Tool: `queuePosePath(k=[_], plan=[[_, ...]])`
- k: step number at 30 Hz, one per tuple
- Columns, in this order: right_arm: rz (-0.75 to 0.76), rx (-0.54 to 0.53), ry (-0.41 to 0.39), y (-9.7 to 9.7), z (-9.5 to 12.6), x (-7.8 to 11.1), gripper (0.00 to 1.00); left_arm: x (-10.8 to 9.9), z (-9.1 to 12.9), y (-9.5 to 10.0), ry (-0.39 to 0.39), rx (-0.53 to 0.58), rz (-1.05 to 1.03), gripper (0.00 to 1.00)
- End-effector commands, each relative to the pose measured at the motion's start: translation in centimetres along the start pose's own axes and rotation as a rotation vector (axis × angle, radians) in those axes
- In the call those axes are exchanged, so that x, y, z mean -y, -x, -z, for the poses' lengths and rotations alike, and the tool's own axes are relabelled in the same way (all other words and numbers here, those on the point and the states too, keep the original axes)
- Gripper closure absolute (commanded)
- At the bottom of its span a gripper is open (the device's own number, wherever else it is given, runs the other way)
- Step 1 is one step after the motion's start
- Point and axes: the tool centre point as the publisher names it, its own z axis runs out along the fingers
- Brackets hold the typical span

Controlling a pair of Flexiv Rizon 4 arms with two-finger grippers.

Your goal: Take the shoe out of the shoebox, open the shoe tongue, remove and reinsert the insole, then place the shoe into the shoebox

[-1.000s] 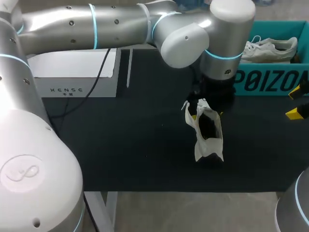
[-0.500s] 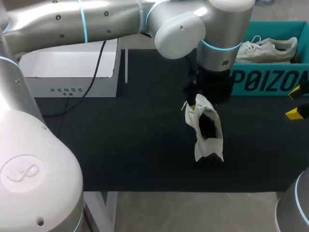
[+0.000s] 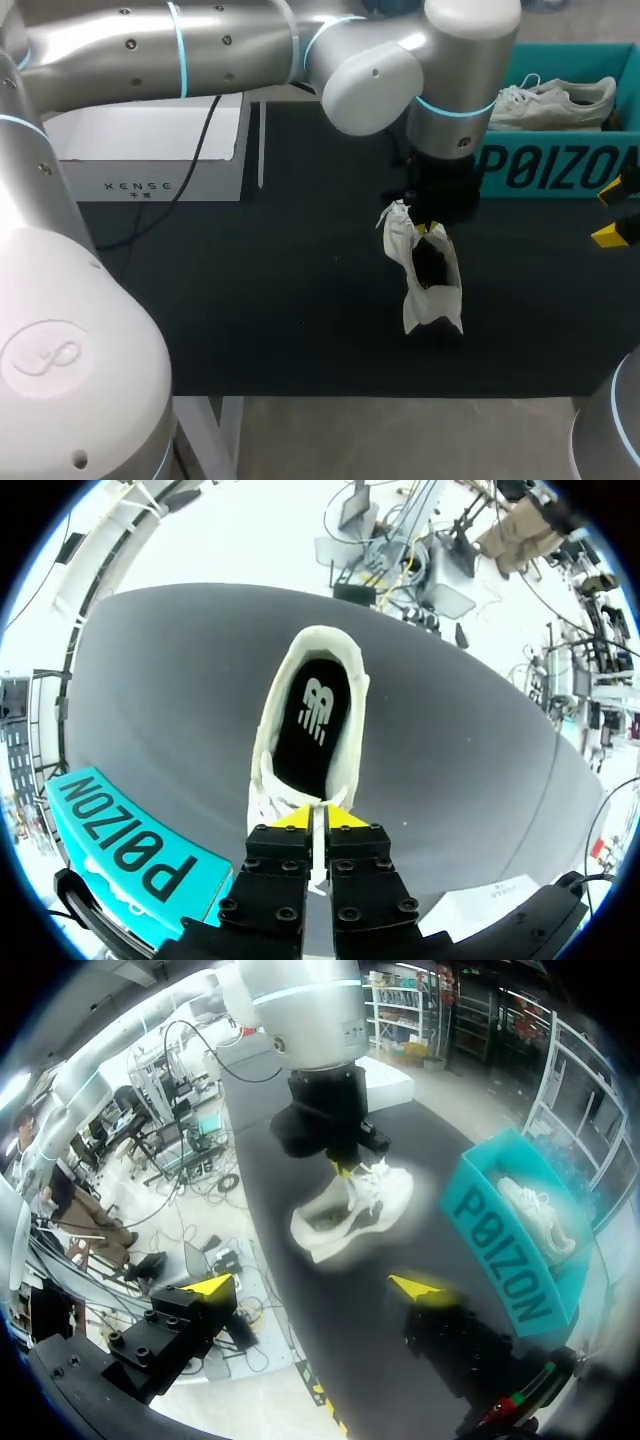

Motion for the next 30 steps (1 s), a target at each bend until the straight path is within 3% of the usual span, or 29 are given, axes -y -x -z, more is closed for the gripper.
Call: queuePosePath(k=[1,8,15,26,27,28,30], plan=[[-0.001,0.002,-0.001,0.0,-0.1,0.0,0.0,0.8,-1.0,-0.2,-0.012,0.004,0.01,1.0],[-0.001,0.002,-0.001,0.0,-0.1,0.0,0.0,1.8,0.0,-1.7,-0.029,0.031,0.124,1.0],[-0.001,0.002,-0.001,0.0,-0.1,0.0,0.0,3.7,1.1,-2.9,-0.055,-0.01,0.271,1.0],[-0.001,0.002,-0.001,0.0,-0.1,0.0,0.0,6.9,0.8,-2.9,-0.14,-0.054,0.432,1.0],[-0.001,0.002,-0.001,0.0,-0.1,0.0,0.0,7.2,0.4,-2.9,-0.183,-0.035,0.444,0.61],[-0.001,0.002,-0.001,0.0,-0.1,0.0,0.0,7.2,0.4,-2.9,-0.193,-0.022,0.445,0.0],[-0.001,0.002,-0.001,0.0,-0.1,0.0,0.0,7.2,0.4,-2.9,-0.193,-0.022,0.445,0.0]])
